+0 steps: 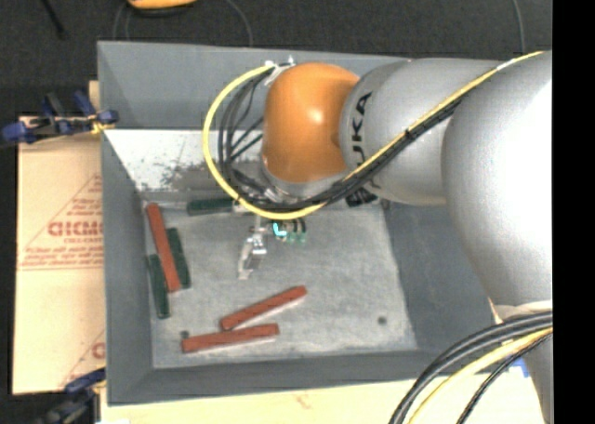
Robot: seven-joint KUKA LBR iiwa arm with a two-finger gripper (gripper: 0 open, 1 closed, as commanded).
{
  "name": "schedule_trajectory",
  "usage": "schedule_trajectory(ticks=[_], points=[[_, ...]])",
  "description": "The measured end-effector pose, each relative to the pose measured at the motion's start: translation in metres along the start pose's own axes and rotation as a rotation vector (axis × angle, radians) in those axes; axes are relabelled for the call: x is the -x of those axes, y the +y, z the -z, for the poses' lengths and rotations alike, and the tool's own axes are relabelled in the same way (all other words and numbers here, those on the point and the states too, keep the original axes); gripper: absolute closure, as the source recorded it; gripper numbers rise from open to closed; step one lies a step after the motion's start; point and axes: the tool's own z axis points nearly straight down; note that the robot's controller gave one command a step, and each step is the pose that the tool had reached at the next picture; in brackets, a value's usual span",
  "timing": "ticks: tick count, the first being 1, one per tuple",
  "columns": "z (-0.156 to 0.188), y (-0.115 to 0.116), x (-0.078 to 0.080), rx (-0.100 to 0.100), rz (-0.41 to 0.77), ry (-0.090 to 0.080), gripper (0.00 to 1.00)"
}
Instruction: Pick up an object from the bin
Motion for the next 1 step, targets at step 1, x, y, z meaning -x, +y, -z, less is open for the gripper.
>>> schedule_trajectory(ticks=[1], points=[[0.0043, -0.0004, 0.0020, 0.001, -0.002, -0.007, 0.00]])
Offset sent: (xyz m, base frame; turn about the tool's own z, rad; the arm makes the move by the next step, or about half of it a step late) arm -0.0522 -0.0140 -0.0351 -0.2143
